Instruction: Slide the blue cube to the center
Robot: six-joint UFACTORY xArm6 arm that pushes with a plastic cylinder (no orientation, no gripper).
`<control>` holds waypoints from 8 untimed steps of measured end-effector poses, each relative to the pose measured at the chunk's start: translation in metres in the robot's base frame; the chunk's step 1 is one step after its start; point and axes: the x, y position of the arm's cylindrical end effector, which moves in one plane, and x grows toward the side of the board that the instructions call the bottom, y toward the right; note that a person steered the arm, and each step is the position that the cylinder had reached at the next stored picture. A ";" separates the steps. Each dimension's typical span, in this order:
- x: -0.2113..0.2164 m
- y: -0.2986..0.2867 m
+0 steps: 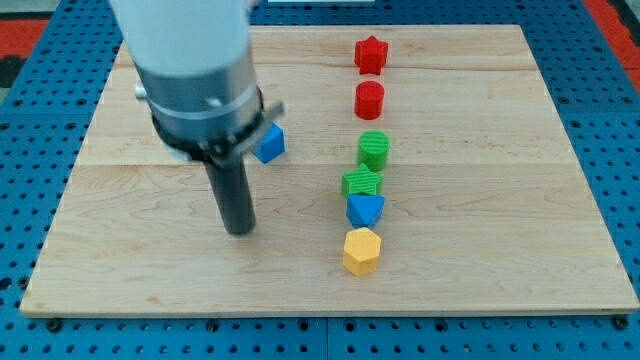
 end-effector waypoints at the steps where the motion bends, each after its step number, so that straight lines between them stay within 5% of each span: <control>1: -0.051 0.000; 8: -0.111 0.046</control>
